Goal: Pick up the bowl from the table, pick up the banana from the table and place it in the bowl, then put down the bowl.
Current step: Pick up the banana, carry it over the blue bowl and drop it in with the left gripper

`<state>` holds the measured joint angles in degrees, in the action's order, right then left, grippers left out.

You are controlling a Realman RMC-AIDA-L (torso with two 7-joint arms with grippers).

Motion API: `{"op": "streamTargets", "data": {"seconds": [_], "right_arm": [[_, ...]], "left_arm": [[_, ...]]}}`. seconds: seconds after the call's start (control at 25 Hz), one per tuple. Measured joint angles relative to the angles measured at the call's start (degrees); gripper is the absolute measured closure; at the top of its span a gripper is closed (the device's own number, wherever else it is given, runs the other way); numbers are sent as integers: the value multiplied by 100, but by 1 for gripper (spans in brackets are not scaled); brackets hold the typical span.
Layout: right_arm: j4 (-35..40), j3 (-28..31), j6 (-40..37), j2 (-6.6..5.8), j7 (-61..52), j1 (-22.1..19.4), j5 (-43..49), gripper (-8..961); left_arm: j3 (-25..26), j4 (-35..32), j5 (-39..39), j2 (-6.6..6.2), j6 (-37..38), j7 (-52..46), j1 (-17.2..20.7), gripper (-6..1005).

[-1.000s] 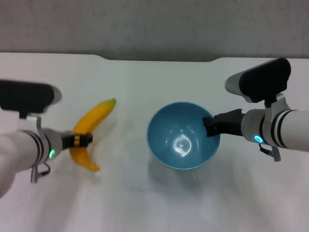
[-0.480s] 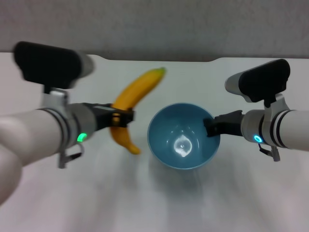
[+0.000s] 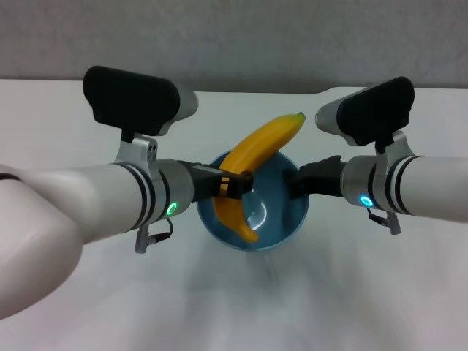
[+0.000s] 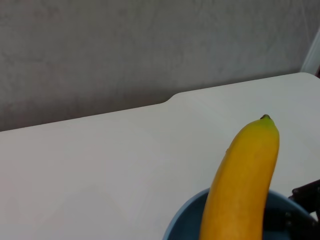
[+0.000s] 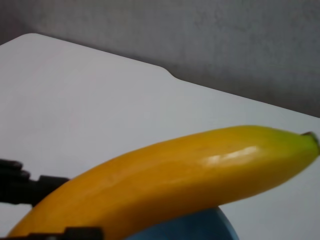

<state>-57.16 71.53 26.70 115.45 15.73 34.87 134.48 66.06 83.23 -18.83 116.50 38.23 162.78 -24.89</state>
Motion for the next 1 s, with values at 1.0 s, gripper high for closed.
{"op": "streamTargets", "data": {"seconds": [1.0], "right_arm": [[158,-26,0,4,0,12,-10,911]], "left_arm": [[-18,-104,77,-4,-116,0,-7,289]]}}
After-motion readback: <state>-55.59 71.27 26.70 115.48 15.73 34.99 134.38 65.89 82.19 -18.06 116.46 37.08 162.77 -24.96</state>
